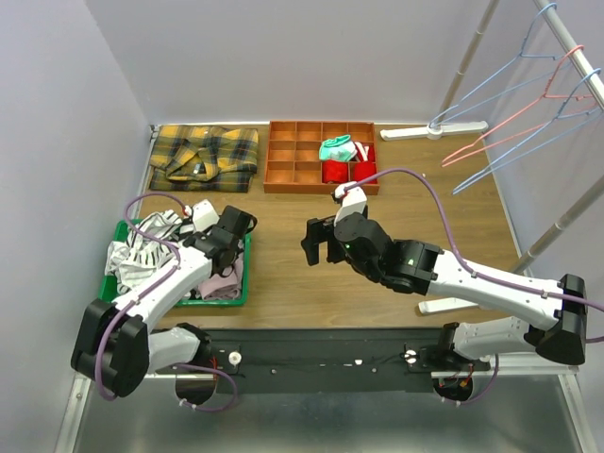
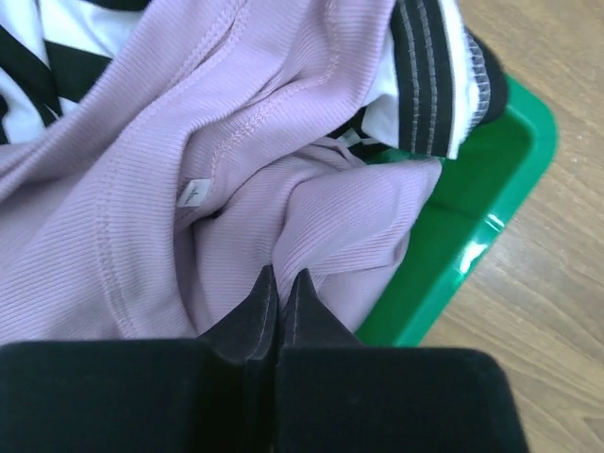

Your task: Place the tank top on the hanger

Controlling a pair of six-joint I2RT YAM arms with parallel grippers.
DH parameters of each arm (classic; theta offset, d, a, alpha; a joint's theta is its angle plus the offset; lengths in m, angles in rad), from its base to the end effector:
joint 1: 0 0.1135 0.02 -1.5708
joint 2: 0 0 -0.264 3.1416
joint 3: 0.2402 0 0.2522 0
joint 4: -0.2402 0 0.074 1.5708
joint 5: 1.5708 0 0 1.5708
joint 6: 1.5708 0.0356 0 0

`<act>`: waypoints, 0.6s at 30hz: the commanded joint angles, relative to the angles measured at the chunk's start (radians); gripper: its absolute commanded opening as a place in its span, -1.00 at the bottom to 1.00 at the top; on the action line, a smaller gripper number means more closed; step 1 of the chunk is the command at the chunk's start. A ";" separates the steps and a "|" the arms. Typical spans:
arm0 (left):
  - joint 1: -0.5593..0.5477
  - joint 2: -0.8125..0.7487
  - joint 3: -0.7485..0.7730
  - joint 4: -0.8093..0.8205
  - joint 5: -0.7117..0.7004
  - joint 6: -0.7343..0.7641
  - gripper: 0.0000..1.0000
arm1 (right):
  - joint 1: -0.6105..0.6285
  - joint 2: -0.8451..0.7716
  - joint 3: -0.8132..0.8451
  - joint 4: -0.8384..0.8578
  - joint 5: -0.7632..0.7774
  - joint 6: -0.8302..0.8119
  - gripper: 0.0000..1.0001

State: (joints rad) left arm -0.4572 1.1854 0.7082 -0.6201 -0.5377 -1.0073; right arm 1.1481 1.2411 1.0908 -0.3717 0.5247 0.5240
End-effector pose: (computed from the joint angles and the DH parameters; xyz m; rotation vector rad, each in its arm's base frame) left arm 0.1997 -0.0779 0.2059 -0.8182 2.3027 0.1063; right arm 0.1297 0.2449 0.3337 -0.3231 2.0288 0.5058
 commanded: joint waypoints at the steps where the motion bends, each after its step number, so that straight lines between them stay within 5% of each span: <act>1: 0.005 -0.141 0.103 -0.018 -0.045 0.045 -1.00 | 0.001 -0.009 0.037 -0.041 0.024 0.002 1.00; 11: 0.009 -0.287 0.463 -0.098 -0.076 0.237 -1.00 | 0.001 -0.029 0.125 -0.042 0.077 -0.061 1.00; 18: 0.009 -0.204 0.776 -0.027 0.116 0.317 -1.00 | 0.001 -0.020 0.279 -0.052 0.150 -0.114 1.00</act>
State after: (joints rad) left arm -0.4526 0.9298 1.3170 -0.7040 -0.5388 -0.7498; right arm 1.1481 1.2312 1.2522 -0.4152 0.5900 0.4625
